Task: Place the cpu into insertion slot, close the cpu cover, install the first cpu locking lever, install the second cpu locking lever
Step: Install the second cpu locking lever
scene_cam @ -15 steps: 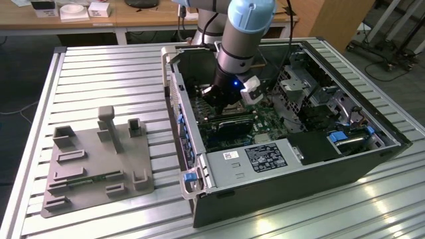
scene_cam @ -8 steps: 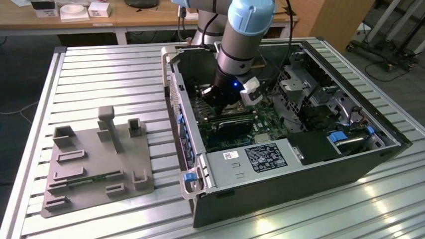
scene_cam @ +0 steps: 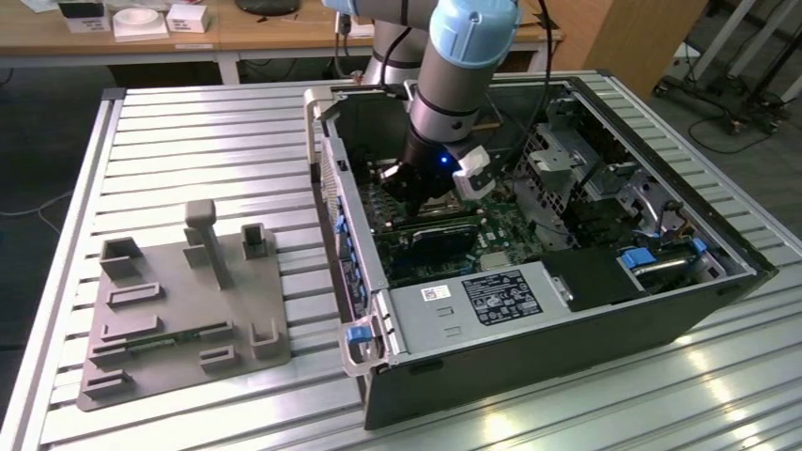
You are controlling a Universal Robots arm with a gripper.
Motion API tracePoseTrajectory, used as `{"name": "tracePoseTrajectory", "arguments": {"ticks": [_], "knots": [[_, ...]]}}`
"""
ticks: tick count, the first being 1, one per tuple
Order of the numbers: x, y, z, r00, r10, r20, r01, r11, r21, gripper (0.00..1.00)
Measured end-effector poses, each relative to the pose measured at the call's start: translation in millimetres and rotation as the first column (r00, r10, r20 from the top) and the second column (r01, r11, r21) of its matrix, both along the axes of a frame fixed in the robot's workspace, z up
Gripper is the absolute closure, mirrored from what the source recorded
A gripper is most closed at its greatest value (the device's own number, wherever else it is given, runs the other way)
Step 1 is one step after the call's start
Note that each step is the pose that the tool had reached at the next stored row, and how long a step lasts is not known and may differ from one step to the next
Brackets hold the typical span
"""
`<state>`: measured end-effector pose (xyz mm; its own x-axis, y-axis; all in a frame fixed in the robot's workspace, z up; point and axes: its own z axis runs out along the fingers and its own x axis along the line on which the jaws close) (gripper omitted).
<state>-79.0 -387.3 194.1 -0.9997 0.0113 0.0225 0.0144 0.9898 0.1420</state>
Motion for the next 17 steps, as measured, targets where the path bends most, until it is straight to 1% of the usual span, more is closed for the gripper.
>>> {"name": "tracePoseTrajectory", "arguments": {"ticks": [6,8,10,11,15,17], "knots": [[0.0,-0.1,-0.3,1.0000,0.000,0.0002,0.000,1.0000,-0.0007,0.90],[0.4,0.5,2.1,1.0000,0.000,0.0020,0.000,1.0000,0.0033,0.90],[0.1,0.1,7.2,1.0000,0.000,0.0007,0.000,1.0000,0.0033,0.90],[0.1,0.1,8.3,1.0000,0.000,0.0004,0.000,1.0000,0.0042,0.90],[-0.1,-0.2,8.4,1.0000,0.000,0.0007,0.000,1.0000,0.0085,0.90],[0.0,-1.1,8.2,1.0000,0.000,0.0007,0.000,1.0000,0.0099,0.90]]}}
